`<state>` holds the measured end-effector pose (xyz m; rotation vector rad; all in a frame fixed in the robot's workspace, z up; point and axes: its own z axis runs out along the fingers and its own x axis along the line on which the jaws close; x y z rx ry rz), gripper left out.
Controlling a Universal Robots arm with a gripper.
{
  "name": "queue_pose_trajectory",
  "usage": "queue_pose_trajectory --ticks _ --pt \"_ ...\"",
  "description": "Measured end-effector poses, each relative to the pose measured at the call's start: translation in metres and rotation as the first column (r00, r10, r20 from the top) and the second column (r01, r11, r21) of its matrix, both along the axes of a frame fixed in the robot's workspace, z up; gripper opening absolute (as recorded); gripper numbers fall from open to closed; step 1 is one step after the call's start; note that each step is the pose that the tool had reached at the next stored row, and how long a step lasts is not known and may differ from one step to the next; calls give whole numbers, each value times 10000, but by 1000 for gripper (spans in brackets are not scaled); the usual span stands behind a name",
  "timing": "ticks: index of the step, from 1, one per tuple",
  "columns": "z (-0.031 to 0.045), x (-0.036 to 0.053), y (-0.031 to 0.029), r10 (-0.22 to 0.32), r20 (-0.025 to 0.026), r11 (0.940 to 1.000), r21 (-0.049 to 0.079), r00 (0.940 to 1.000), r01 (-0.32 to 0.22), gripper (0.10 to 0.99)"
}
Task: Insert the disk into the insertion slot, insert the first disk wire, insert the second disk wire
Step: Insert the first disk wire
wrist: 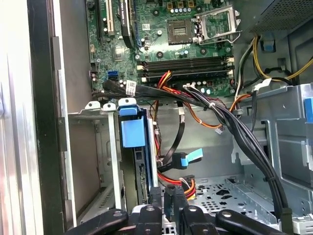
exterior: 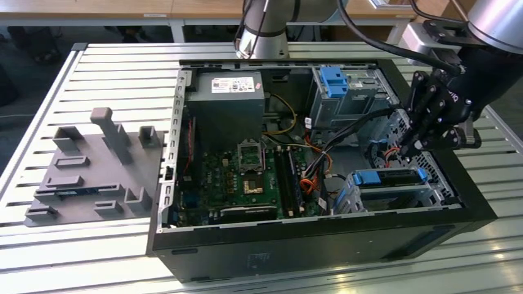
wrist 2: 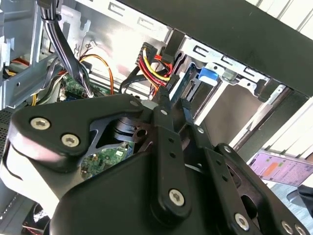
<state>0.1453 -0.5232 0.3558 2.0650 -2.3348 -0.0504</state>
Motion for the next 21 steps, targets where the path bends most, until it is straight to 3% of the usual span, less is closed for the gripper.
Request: queue_pose_trajectory --ticks 8,14,15,21 --pt "-13 16 11 -555 -1 9985 -10 9985 555 247" --pt "-27 21 12 -575 -2 9983 -5 9983 575 255" --pt "-31 21 11 -574 -2 9983 -6 9983 574 318" --pt "-64 21 19 -575 -2 9983 -7 9983 575 318"
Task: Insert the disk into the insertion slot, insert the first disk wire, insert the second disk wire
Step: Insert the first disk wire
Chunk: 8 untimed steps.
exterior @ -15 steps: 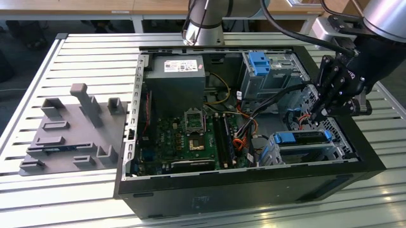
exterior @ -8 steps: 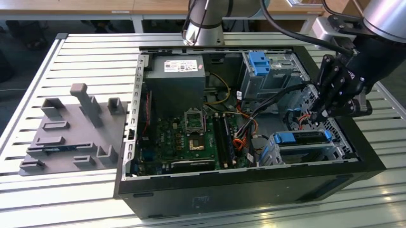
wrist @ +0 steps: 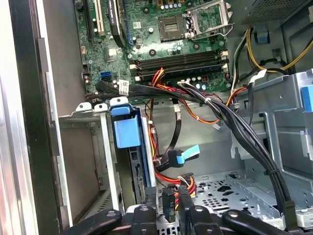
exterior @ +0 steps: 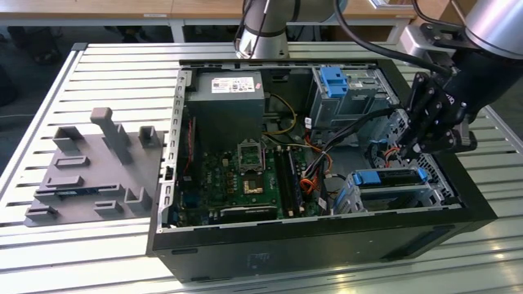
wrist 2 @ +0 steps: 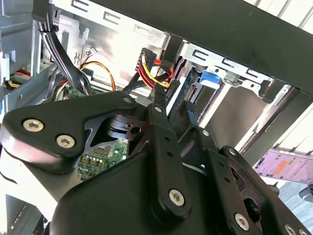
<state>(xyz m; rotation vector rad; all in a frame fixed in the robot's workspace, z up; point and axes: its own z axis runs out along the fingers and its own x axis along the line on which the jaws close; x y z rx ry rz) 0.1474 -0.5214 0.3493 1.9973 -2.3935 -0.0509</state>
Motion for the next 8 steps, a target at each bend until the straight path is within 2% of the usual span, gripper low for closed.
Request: queue_pose_trajectory --ticks 6,8 --pt "-24 0 23 -15 0 10000 0 10000 15 318" --pt "-23 0 24 -16 1 10000 -54 10000 16 302"
